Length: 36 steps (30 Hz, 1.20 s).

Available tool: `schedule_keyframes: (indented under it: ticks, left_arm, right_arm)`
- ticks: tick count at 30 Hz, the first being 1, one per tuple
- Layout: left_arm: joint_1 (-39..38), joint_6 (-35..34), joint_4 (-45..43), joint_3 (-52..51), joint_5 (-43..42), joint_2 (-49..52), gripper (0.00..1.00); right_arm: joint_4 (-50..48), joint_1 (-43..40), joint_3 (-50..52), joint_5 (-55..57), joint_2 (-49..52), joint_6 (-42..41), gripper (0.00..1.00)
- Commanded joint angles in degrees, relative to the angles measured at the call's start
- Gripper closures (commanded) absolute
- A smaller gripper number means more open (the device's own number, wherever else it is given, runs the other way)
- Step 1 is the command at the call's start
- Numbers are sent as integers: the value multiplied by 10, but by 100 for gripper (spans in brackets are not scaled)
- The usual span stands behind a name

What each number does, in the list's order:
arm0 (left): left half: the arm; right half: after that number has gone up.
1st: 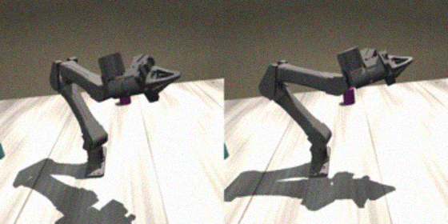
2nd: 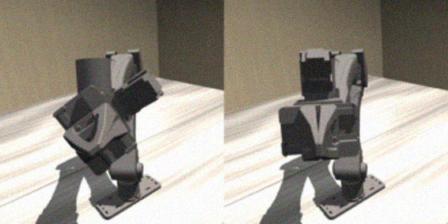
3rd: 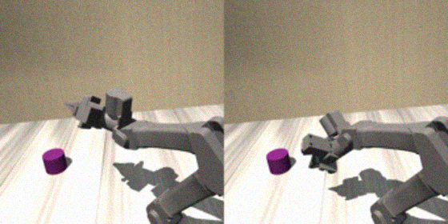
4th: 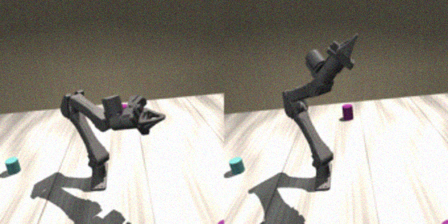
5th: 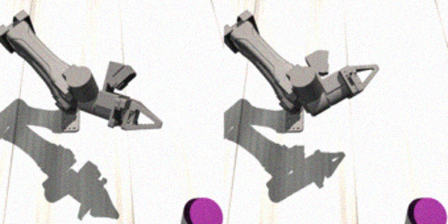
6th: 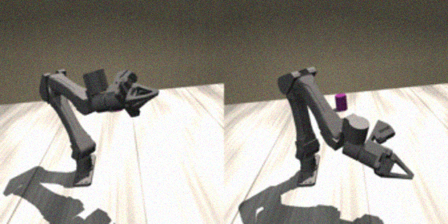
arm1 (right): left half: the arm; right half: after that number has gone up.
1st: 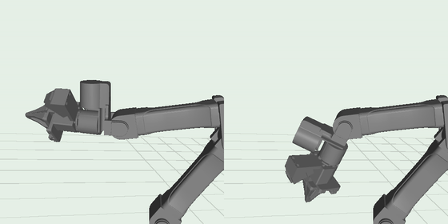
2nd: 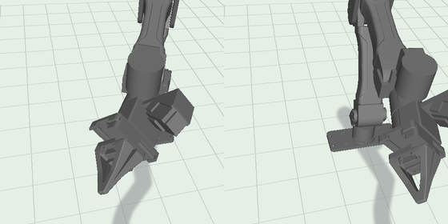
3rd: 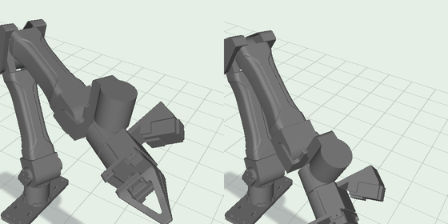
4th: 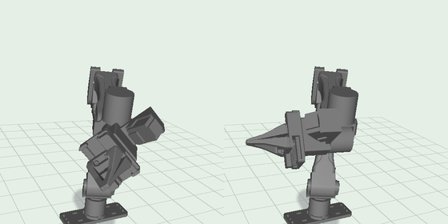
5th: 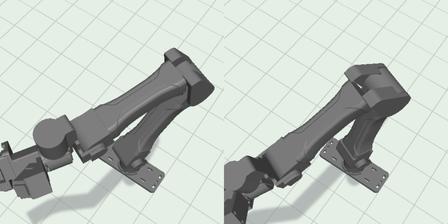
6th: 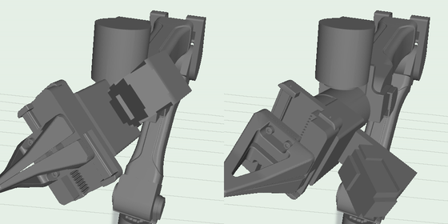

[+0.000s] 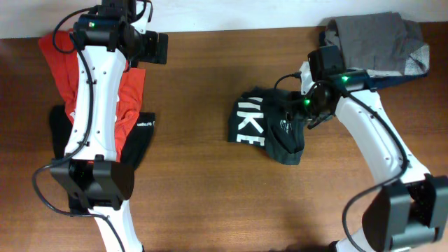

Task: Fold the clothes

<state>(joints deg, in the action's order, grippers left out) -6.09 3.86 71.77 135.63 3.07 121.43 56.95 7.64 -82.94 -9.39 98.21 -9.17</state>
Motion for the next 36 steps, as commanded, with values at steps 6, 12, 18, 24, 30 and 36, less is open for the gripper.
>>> schedule_keyframes:
  ticks: [6, 12, 18, 24, 30, 36]
  left_arm:
    - [-1, 10, -2, 2, 2, 5, 1]
    - [-1, 9, -2, 2, 2, 5, 1]
    - [-1, 9, -3, 2, 2, 5, 1]
    - [-1, 10, -19, 2, 2, 5, 1]
    - [-1, 9, -20, 2, 2, 5, 1]
    - [-1, 9, -19, 2, 2, 5, 1]
  right_arm:
    - [-34, -26, -5, -25, 71, 40, 40]
    - [-71, -32, -5, -57, 73, 47, 40]
    - [-95, -28, -5, -54, 83, 67, 47]
    - [-85, -28, -4, -55, 100, 172, 51]
    - [-119, -28, -4, -56, 121, 214, 56]
    - [-182, -43, -21, -55, 125, 200, 96]
